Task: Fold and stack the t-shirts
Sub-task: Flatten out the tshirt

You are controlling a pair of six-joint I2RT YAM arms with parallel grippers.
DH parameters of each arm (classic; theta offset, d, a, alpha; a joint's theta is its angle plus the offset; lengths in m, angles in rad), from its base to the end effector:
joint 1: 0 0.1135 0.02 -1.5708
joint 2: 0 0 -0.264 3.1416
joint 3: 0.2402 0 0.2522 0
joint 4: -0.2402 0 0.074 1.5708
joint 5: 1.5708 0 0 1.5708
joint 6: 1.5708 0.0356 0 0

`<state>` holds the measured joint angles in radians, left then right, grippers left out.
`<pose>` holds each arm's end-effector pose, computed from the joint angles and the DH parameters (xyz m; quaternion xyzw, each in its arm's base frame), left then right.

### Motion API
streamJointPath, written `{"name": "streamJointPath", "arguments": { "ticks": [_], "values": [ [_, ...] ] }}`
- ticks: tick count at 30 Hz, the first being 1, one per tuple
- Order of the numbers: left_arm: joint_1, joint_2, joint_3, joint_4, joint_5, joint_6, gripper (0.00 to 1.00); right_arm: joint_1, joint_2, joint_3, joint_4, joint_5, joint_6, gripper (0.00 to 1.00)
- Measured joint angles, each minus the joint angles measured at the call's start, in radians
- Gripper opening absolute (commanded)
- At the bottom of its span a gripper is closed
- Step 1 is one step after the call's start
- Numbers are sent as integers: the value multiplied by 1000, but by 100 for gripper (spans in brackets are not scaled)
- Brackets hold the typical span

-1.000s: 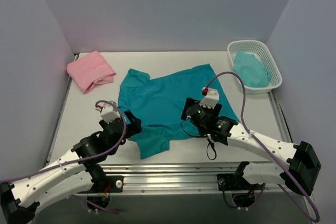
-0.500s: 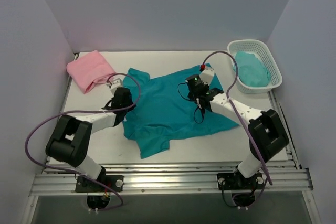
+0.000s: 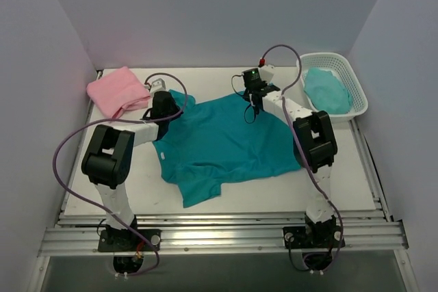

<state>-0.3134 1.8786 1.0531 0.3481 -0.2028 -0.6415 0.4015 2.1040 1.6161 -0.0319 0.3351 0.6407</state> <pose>0.3893 -0.1186 0.1757 -0.1907 0.8299 -0.1609 0.4991 0.4575 0.1815 0.2256 0.1848 0.8369 0.1211 0.5008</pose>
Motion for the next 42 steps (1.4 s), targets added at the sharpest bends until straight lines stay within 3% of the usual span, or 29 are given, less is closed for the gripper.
{"name": "streamJointPath", "arguments": {
  "ticks": [9,17,25,26,28,29,30,35,38,40,41,42],
  "values": [
    [73,211,180,-62,65,-9,2,-120,277,236,-1,-138,-12,0],
    [111,417,519,-201,156,-36,2,-205,362,350,19,-230,16,0],
    [138,806,1269,-588,294,-16,2,-231,344,285,109,-295,56,0],
    [138,850,1355,-624,306,-12,3,-231,329,249,135,-299,64,1],
    [141,936,1519,-693,332,-6,5,-233,285,170,172,-306,74,14],
    [142,956,1554,-700,345,-5,8,-233,261,130,187,-310,78,26],
    [143,969,1567,-697,360,-7,9,-233,238,98,192,-312,80,30],
    [157,997,1582,-635,423,-10,23,-232,141,-14,190,-303,74,33],
    [166,1041,1637,-570,472,-17,66,-229,94,-48,185,-290,69,33],
    [172,1038,1622,-505,497,-28,73,-222,60,-65,185,-282,63,33],
    [174,1026,1601,-468,500,-32,84,-220,43,-72,186,-277,61,33],
    [177,1006,1559,-437,504,-30,87,-216,25,-82,188,-268,56,33]
  ]
}}
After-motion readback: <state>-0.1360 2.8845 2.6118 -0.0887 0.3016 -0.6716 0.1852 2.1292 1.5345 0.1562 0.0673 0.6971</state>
